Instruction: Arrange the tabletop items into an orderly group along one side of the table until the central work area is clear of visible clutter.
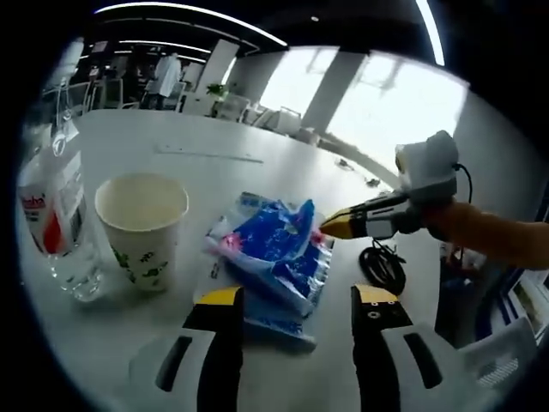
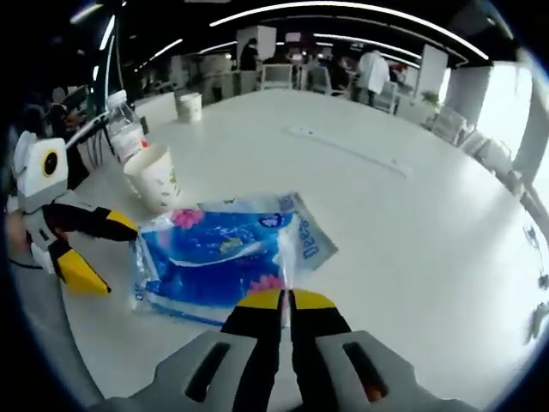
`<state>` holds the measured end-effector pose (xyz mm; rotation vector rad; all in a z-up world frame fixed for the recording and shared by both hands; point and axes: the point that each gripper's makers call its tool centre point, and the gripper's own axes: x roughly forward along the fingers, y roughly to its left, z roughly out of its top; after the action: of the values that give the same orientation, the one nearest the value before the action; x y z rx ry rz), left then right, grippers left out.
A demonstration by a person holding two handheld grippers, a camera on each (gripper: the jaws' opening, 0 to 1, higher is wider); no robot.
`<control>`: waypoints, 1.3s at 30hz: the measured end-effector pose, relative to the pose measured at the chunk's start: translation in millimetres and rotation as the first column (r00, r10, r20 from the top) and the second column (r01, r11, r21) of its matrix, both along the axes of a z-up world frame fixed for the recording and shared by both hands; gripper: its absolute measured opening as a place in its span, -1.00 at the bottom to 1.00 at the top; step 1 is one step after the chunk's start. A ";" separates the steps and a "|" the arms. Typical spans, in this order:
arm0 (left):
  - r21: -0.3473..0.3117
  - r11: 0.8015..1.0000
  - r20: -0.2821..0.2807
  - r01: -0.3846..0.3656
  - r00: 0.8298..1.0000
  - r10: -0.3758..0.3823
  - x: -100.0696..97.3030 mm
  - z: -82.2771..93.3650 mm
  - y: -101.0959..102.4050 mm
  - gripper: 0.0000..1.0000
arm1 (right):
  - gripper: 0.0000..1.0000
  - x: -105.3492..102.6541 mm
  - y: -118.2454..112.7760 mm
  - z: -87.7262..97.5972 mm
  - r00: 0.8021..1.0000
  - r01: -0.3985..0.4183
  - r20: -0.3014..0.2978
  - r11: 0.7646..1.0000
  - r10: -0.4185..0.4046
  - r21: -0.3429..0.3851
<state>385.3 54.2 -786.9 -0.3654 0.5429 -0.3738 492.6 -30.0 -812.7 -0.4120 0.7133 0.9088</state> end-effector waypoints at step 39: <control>0.011 0.996 -0.003 -0.091 0.996 0.091 1.9 11.2 14.8 -0.13 | -0.29 -34.8 -12.7 36.1 0.984 -0.164 -0.054 0.979 0.171 0.122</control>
<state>387.2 69.0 -775.7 -0.3788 0.5296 -0.2823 457.8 -42.7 -776.6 -0.3437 0.6872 1.1219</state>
